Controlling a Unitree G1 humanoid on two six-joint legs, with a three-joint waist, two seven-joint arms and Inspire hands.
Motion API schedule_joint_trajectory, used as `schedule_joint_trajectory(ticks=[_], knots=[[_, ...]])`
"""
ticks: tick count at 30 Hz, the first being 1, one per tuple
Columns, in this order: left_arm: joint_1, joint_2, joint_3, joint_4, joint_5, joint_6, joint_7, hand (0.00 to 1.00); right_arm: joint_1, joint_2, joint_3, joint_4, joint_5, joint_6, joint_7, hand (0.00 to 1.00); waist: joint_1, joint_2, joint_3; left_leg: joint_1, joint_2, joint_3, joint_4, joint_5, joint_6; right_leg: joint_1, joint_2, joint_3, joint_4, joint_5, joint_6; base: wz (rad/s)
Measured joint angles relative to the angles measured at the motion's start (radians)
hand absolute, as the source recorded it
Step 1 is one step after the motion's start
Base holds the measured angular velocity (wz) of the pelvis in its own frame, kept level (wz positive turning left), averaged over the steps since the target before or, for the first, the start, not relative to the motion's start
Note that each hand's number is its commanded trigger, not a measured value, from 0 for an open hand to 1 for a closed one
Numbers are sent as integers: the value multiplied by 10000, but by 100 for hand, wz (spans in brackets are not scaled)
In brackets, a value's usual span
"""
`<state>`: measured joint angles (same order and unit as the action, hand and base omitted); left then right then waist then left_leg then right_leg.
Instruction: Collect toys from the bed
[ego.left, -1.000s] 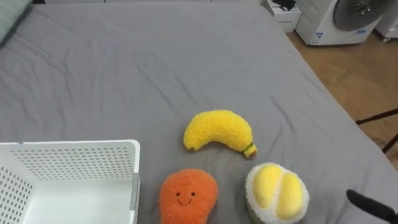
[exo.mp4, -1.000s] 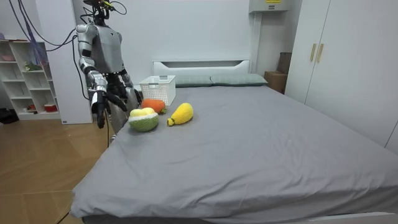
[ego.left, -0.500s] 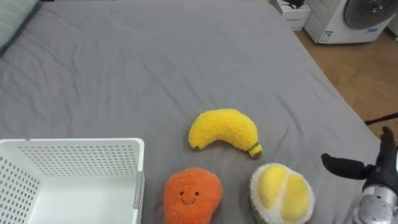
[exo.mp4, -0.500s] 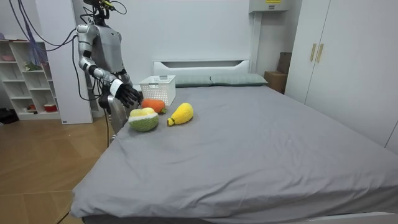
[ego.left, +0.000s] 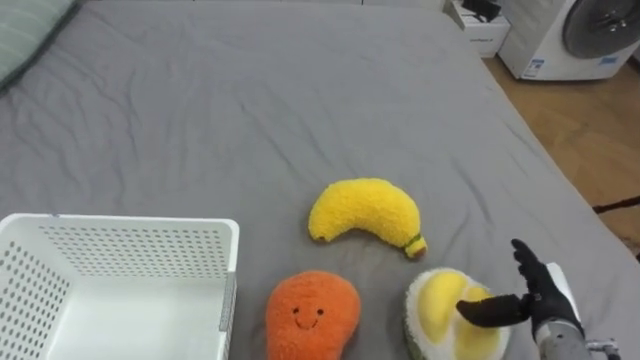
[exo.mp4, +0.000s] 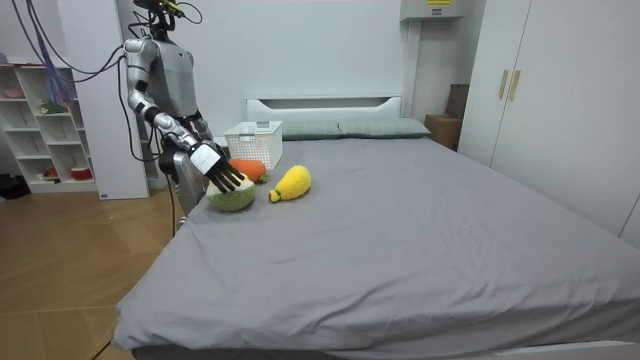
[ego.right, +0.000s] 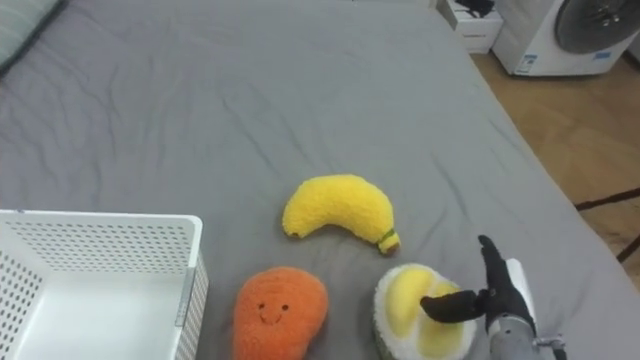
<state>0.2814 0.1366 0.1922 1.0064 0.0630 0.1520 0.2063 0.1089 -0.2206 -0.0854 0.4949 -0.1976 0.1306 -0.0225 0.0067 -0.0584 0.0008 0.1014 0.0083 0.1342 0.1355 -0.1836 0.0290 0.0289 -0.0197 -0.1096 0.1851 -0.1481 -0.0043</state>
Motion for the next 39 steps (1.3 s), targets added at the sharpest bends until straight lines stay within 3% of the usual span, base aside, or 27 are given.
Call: schedule_joint_trajectory(ticks=[7,11,14,19,20,21,24,25,39], knots=[[65,50,0,-288,0,47,-37,0,-197,1,89,1233,-197,32,940,0,62,-173,8,41,-23,-174,7,0,0,150,-91,-197,-13,-11,3,8],[-16,182,1,-295,4,47,-205,0,-192,-7,152,1736,-316,63,1360,0,164,-329,63,70,-43,-296,7,-1,1,258,-105,-289,-143,-21,10,7],[-17,215,0,-333,6,51,-226,0,-192,-6,157,1816,-496,120,1490,0,249,-407,22,73,-47,-300,5,-3,3,276,-97,-288,-141,-21,10,0],[-5,232,-15,-408,6,65,-245,0,-209,-4,171,1995,-879,117,1577,0,283,-406,23,137,-48,-376,9,-2,1,401,-94,-296,-157,-19,12,5],[-3,232,-18,-414,6,65,-244,0,-209,-4,171,2006,-907,117,1593,6,282,-399,24,138,-47,-383,11,-2,1,401,-93,-296,-160,-20,11,0],[-3,232,-19,-423,7,65,-241,0,-209,-5,171,2024,-919,116,1651,46,282,-395,25,138,-47,-386,12,-2,0,401,-92,-297,-160,-20,11,0],[5,232,-19,-424,6,65,-237,0,-209,-5,168,2035,-929,116,1669,79,273,-397,25,138,-48,-388,11,-2,0,410,-92,-303,-156,-19,10,0],[5,232,-19,-424,6,65,-237,0,-209,-5,163,2035,-931,116,1663,99,273,-397,25,138,-48,-388,10,-2,0,412,-92,-302,-157,-19,10,0],[1,228,-89,-426,88,65,-240,0,-212,103,243,2348,-1131,117,1715,100,289,-338,52,135,-52,-399,8,-2,0,405,-69,-298,-157,-20,10,0]])
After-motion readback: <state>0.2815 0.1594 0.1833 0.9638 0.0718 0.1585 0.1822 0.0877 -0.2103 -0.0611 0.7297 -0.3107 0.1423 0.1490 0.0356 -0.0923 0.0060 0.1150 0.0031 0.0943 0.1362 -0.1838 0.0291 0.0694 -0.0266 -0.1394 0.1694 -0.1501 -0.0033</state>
